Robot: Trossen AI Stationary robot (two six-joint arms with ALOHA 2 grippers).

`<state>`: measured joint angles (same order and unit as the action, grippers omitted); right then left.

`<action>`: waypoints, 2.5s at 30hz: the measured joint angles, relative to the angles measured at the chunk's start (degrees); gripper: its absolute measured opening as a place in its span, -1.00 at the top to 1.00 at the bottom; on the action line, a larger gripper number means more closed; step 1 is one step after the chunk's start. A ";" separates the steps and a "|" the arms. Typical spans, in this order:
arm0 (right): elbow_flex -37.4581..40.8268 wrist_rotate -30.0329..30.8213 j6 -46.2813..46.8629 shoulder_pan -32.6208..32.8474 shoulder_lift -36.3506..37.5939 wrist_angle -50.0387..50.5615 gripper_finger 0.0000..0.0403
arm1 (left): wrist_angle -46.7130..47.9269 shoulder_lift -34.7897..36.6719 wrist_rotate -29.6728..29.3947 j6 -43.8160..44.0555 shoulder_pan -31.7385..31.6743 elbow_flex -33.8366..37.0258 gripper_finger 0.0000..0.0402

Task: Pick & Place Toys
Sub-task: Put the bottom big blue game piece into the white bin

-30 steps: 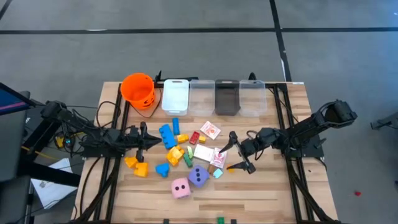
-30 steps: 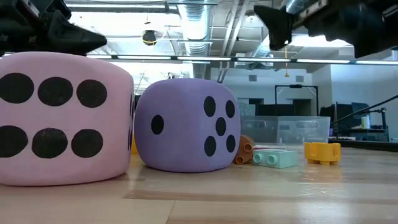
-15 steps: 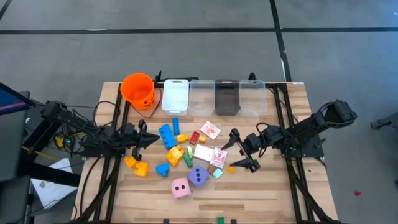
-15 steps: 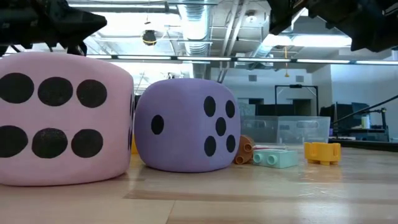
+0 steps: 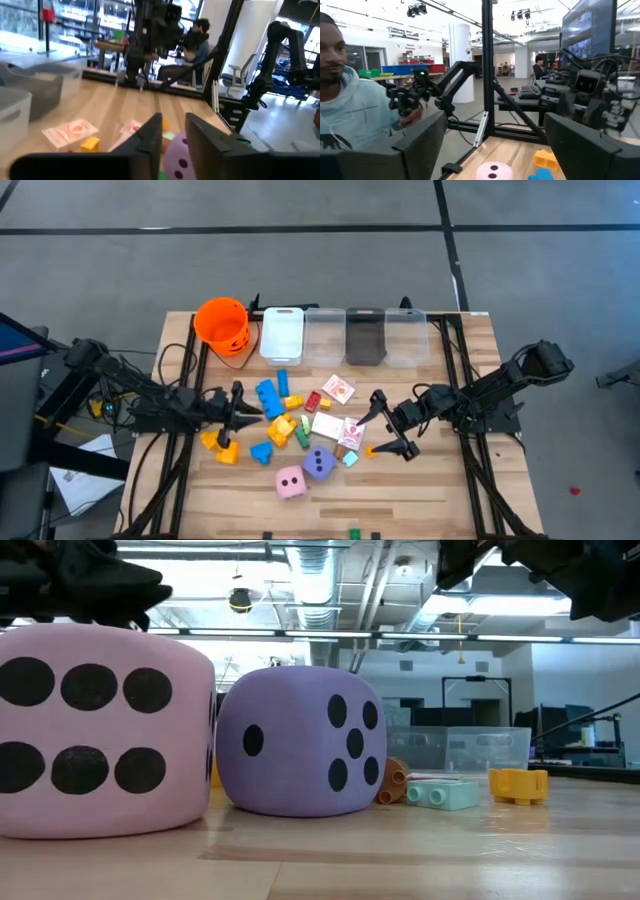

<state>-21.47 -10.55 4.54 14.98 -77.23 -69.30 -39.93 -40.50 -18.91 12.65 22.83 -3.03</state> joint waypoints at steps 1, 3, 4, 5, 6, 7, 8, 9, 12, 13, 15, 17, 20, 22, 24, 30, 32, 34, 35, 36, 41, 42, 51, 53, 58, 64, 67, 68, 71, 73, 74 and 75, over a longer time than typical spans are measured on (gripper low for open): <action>0.00 0.05 -0.47 0.00 0.00 0.00 -0.64 | 0.49 -1.29 0.60 0.65 -0.02 -0.91 0.43; -0.01 0.13 -0.49 0.00 0.00 -0.47 -0.64 | 1.26 -3.74 1.76 1.11 -0.02 -2.22 0.25; -0.15 0.13 -0.18 0.00 0.00 -0.57 -0.64 | 1.20 -5.11 2.36 1.11 -0.02 -2.97 0.16; -0.40 0.13 0.51 0.00 0.00 -0.51 -0.64 | 0.84 -6.31 2.83 1.16 -0.02 -3.76 0.07; -0.86 0.13 1.76 0.00 0.00 -0.44 -0.64 | 0.20 -7.41 2.90 1.16 -0.01 -4.48 -0.02; -1.51 0.13 3.31 0.00 0.00 -0.45 -0.64 | -0.49 -8.41 3.16 1.17 0.03 -5.22 -0.11; -2.22 0.13 4.99 0.00 0.00 -0.55 -0.64 | -1.35 -9.31 3.93 1.16 0.10 -5.85 -0.19; -3.12 0.13 6.93 0.03 0.00 -0.44 -0.64 | -2.37 -10.12 4.90 1.10 0.11 -6.44 -0.26; -5.98 0.13 12.21 0.07 0.00 2.31 -0.64 | -5.99 -12.39 8.46 -0.56 0.11 -8.17 -0.43; -6.98 0.13 12.86 0.07 0.00 4.20 -0.64 | -6.85 -13.03 9.39 -0.61 0.11 -8.60 -0.47; -9.00 0.13 13.37 0.07 0.00 8.65 -0.64 | -7.85 -14.63 11.48 -0.64 0.14 -9.54 -0.51; -10.98 0.15 13.68 0.28 -0.01 14.02 -0.64 | -7.81 -16.29 13.13 -0.67 0.48 -10.38 -0.54; -14.08 0.17 11.37 1.51 -2.26 19.92 -0.64 | -7.71 -19.21 13.62 -1.19 1.82 -11.46 -0.54; -16.30 0.12 7.12 2.93 -4.41 23.65 -0.64 | -7.56 -20.76 13.64 -4.14 2.74 -12.29 -0.54; -18.71 0.77 3.21 4.21 -6.36 27.65 -0.64 | -7.60 -21.43 13.61 -6.95 3.59 -12.95 -0.53; -24.73 14.56 1.48 5.63 -10.90 41.24 -0.64 | -7.77 -21.69 11.80 -12.08 5.14 -14.16 -0.50; -25.52 16.79 1.98 5.72 -12.57 42.06 -0.64 | -6.13 -21.69 11.77 -12.26 5.48 -14.18 -0.50; -25.92 17.10 3.39 5.90 -14.09 42.10 -0.64 | -1.69 -21.65 11.75 -11.66 5.83 -14.20 -0.50; -26.34 17.09 4.10 5.94 -14.93 41.50 -0.64 | 1.62 -21.26 11.77 -10.58 6.07 -14.20 -0.50; -26.65 17.11 4.77 5.99 -15.68 41.01 -0.64 | 5.84 -20.59 11.77 -8.82 6.29 -14.34 -0.50; -28.45 18.85 5.86 6.32 -18.62 40.38 -0.64 | 37.96 -17.88 10.84 5.38 6.38 -21.77 -0.50; -28.58 19.18 5.60 6.32 -18.80 40.71 -0.64 | 43.41 -17.86 10.36 7.60 6.38 -23.88 -0.50; -31.69 19.61 4.50 6.21 -20.63 44.49 -0.64 | 63.77 -26.31 7.40 23.90 6.39 -32.99 -0.50; -32.86 19.61 4.45 6.32 -20.63 47.04 -0.64 | 65.36 -29.75 9.78 26.76 6.30 -33.34 -0.50; -36.09 19.59 4.06 6.80 -20.61 51.05 -0.64 | 64.85 -36.89 15.29 28.65 6.35 -33.39 -0.50; -37.64 19.59 4.02 7.69 -20.59 53.05 -0.64 | 63.50 -39.38 16.35 28.66 6.25 -33.40 -0.50; -37.64 19.59 4.01 7.93 -20.59 53.49 -0.64 | 62.32 -39.52 14.97 28.57 6.25 -33.41 -0.50; -37.64 19.59 4.02 7.89 -20.59 53.72 -0.64 | 61.77 -39.57 14.21 28.61 6.25 -33.41 -0.50; -37.64 19.61 4.04 7.76 -20.59 54.18 -0.64 | 61.88 -39.98 11.12 28.62 6.39 -33.37 -0.50; -37.64 19.63 4.44 7.74 -20.59 54.22 -0.64 | 61.47 -40.89 10.34 28.59 6.31 -33.39 -0.50; -37.64 19.63 4.47 7.75 -20.59 54.28 -0.64 | 61.85 -41.26 10.31 28.61 6.30 -33.39 -0.50; -37.64 19.61 4.47 7.78 -20.59 54.31 -0.64 | 61.58 -41.77 10.35 28.63 6.30 -33.37 -0.50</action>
<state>-59.11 9.06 9.02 22.76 -97.82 -14.99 21.65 -82.28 -8.56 41.28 29.12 -36.40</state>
